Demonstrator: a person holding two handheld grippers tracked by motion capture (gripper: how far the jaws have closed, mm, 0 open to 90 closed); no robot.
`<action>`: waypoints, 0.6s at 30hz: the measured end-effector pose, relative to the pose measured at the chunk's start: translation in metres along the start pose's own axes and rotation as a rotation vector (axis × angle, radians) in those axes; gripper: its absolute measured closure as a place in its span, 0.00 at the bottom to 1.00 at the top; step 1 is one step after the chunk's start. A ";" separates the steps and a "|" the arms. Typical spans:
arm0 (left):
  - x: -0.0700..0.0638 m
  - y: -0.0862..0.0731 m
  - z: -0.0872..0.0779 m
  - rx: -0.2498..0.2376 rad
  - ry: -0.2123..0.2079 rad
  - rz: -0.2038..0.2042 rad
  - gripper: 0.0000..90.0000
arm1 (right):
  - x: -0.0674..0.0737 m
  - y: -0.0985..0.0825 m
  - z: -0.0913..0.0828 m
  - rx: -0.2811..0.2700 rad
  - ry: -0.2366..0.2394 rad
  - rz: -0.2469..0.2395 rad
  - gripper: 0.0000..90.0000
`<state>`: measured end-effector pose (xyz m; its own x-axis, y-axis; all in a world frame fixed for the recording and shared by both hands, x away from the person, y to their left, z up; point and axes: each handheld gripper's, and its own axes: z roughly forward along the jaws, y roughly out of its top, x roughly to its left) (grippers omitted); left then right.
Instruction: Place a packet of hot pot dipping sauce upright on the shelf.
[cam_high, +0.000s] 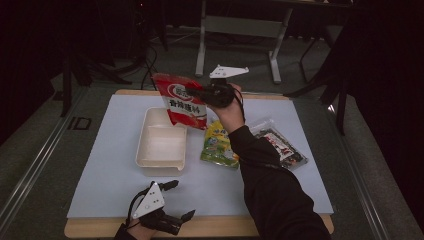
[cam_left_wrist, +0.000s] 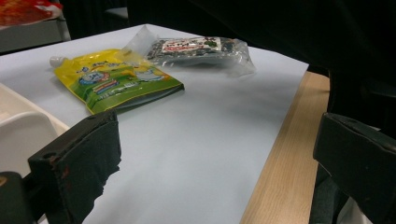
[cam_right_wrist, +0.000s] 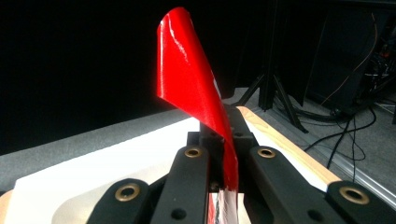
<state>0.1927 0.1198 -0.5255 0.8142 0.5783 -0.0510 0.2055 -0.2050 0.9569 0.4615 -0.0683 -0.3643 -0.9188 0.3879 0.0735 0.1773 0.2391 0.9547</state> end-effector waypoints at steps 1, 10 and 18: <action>0.000 0.000 -0.001 -0.002 -0.001 -0.002 0.02 | -0.001 0.001 0.007 0.000 0.000 -0.001 0.99; 0.000 -0.001 -0.005 -0.006 0.009 -0.009 0.02 | -0.007 0.003 0.038 -0.004 0.028 -0.001 0.99; 0.000 -0.001 -0.008 -0.009 0.013 -0.010 0.02 | -0.012 -0.005 0.063 0.000 0.044 0.013 0.99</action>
<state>0.1886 0.1264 -0.5246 0.8048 0.5908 -0.0570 0.2086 -0.1917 0.9590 0.4937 -0.0179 -0.3880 -0.9312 0.3509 0.0983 0.1890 0.2345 0.9536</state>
